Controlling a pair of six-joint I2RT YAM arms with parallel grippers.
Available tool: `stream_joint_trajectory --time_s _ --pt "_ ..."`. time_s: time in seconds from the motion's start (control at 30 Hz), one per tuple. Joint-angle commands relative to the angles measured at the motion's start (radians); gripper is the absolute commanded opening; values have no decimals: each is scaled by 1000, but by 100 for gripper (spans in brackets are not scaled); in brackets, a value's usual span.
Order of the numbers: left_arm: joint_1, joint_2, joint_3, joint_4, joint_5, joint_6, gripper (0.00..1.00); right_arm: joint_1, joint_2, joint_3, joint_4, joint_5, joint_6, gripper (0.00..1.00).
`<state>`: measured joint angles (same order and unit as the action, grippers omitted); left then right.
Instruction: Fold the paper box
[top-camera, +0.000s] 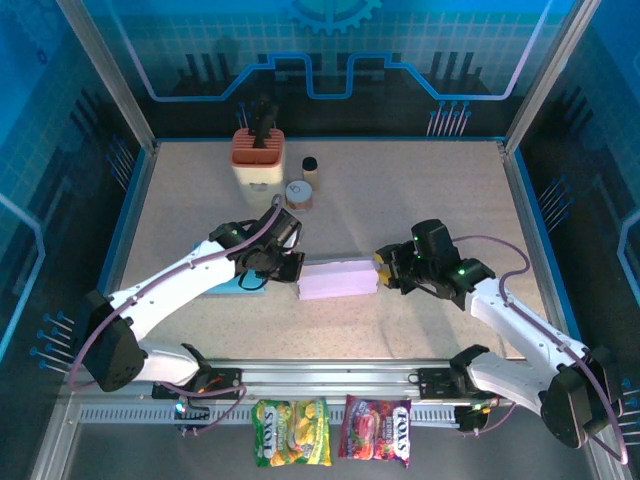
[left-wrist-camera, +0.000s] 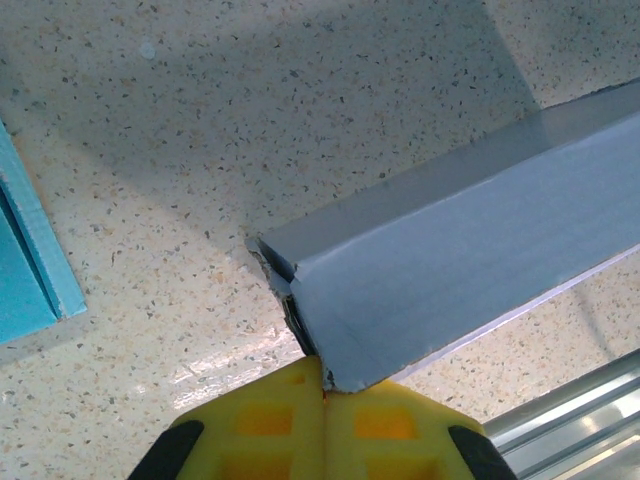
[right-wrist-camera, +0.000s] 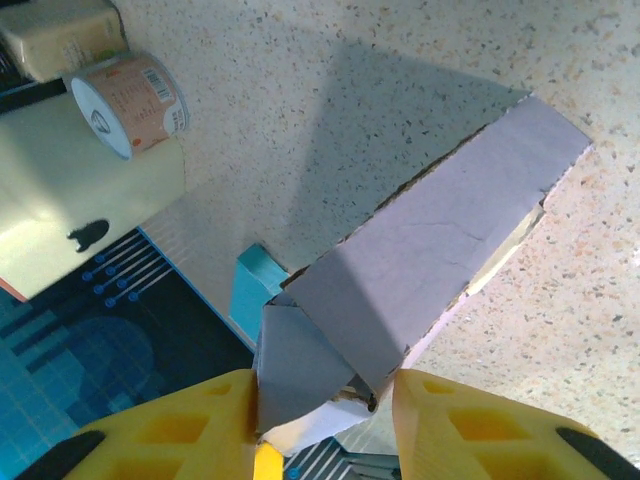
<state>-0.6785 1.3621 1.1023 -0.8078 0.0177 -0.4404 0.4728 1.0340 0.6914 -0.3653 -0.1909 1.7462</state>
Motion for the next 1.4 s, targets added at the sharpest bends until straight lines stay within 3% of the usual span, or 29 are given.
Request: stream_joint_trajectory --time_s 0.0,0.33,0.57,0.67,0.83,1.03,1.37 --pt "-13 4 -23 -18 74 -47 6 -10 27 -23 -80 34 -64 36" --pt "-10 -112 -18 41 141 -230 37 1 37 -41 -123 52 -96 32" --pt "55 -143 -67 143 224 -497 46 15 51 -41 -141 63 -92 32" --pt "90 -152 -91 179 247 -568 47 18 52 -42 -147 64 -90 32" --pt "120 -144 -100 120 236 -544 47 20 51 -41 -150 69 -86 32" --pt "150 -148 -165 266 278 -598 47 22 49 -44 -153 68 -83 31" --pt "156 -138 -253 304 300 -612 37 24 51 -43 -165 73 -84 31"
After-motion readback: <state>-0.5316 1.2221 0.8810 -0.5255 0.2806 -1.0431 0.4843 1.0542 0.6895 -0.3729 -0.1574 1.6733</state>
